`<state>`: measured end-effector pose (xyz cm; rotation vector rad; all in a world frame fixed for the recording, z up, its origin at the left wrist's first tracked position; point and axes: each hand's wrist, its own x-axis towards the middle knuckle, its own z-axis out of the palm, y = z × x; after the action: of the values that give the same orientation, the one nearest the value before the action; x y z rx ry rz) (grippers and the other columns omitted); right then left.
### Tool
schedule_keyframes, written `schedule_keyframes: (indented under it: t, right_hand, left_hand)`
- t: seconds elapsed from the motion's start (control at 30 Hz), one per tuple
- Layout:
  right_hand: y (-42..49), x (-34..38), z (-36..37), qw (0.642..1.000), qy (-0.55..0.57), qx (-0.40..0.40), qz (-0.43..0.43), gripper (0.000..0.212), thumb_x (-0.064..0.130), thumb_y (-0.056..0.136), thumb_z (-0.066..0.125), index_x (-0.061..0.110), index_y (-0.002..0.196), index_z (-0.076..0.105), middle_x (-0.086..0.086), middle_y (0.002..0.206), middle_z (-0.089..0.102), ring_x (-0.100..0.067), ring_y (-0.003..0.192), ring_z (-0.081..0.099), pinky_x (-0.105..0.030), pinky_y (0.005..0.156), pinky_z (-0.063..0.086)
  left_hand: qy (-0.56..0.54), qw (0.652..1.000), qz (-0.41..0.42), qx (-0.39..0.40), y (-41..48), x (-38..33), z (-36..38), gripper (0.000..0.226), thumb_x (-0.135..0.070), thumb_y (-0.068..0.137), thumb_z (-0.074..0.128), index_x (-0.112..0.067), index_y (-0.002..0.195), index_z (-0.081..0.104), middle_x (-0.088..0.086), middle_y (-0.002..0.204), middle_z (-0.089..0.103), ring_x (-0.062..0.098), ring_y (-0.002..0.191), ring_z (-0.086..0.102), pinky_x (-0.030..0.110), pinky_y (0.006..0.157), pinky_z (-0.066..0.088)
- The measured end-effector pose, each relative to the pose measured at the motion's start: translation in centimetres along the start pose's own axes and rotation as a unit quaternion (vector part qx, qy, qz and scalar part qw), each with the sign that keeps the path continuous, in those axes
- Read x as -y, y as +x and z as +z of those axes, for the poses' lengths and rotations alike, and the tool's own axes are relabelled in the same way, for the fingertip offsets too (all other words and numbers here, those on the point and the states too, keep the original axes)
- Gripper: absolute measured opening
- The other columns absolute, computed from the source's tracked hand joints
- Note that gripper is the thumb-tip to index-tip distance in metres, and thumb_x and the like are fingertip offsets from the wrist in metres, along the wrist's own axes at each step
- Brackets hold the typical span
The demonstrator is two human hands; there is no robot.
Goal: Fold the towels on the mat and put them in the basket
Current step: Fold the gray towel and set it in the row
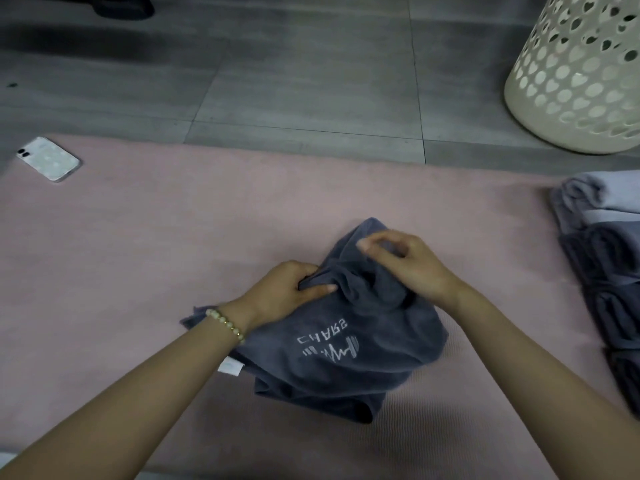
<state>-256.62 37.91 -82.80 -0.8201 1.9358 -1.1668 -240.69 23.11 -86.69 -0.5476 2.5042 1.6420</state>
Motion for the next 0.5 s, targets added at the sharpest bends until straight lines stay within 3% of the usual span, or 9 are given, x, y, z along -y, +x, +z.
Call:
schedule_keyframes:
  t: [0.07,0.13,0.23,0.33,0.4,0.5]
  right_hand:
    - [-0.5,1.0,0.9,0.989,-0.070,0.128,0.017,0.016,0.040,0.078,0.072,0.030,0.091,0.072,0.018,0.090,0.071,0.011,0.087,0.062,-0.003,0.077,0.043]
    - [-0.7,0.9,1.3,0.979,-0.112,0.169,0.025,0.026,0.044,0.073,0.075,0.025,0.090,0.075,0.011,0.087,0.073,0.003,0.086,0.065,-0.007,0.078,0.047]
    - [-0.7,0.7,1.1,0.985,-0.045,0.159,0.055,0.025,0.037,0.076,0.075,0.012,0.084,0.075,-0.003,0.085,0.074,-0.007,0.081,0.066,-0.015,0.081,0.052]
    - [-0.9,0.4,0.3,0.983,0.078,0.144,0.083,0.018,0.026,0.081,0.070,0.009,0.076,0.072,-0.002,0.075,0.071,-0.006,0.072,0.064,-0.016,0.073,0.051]
    - [-1.0,-0.1,-0.8,0.979,0.130,0.117,0.103,0.017,0.023,0.079,0.069,0.006,0.079,0.071,-0.002,0.074,0.070,-0.007,0.071,0.064,-0.016,0.067,0.052]
    - [-1.4,-1.8,-4.0,0.982,0.141,0.029,0.119,0.022,0.027,0.071,0.071,0.005,0.077,0.069,0.000,0.070,0.069,-0.010,0.069,0.062,-0.015,0.065,0.051]
  left_hand:
    - [0.030,0.999,0.019,0.025,0.2,-0.8,-0.7,0.030,-0.030,0.087,0.064,-0.003,0.073,0.064,0.000,0.064,0.056,0.004,0.060,0.047,0.025,0.058,0.041]
    - [0.019,0.998,0.029,0.048,0.1,-1.3,-1.4,0.029,-0.028,0.087,0.064,-0.001,0.078,0.067,0.002,0.067,0.057,0.006,0.062,0.048,0.025,0.059,0.041]
    - [-0.041,0.997,0.013,0.062,-0.5,-1.9,-2.0,0.023,-0.026,0.087,0.064,-0.005,0.086,0.073,-0.001,0.075,0.067,0.003,0.068,0.056,0.021,0.064,0.048]
    - [-0.111,0.989,-0.048,0.085,-1.0,-2.3,-2.8,0.020,-0.030,0.083,0.064,-0.013,0.081,0.074,-0.004,0.074,0.069,0.004,0.068,0.060,0.017,0.062,0.049]
    - [-0.099,0.985,-0.096,0.107,-1.3,-2.0,-3.8,0.031,-0.040,0.078,0.066,-0.010,0.084,0.074,0.000,0.077,0.070,0.007,0.070,0.062,0.019,0.063,0.050]
    - [-0.080,0.976,-0.152,0.131,-1.9,-1.0,-5.0,0.029,-0.036,0.081,0.066,-0.009,0.086,0.075,-0.002,0.082,0.070,0.006,0.075,0.062,0.016,0.070,0.048]
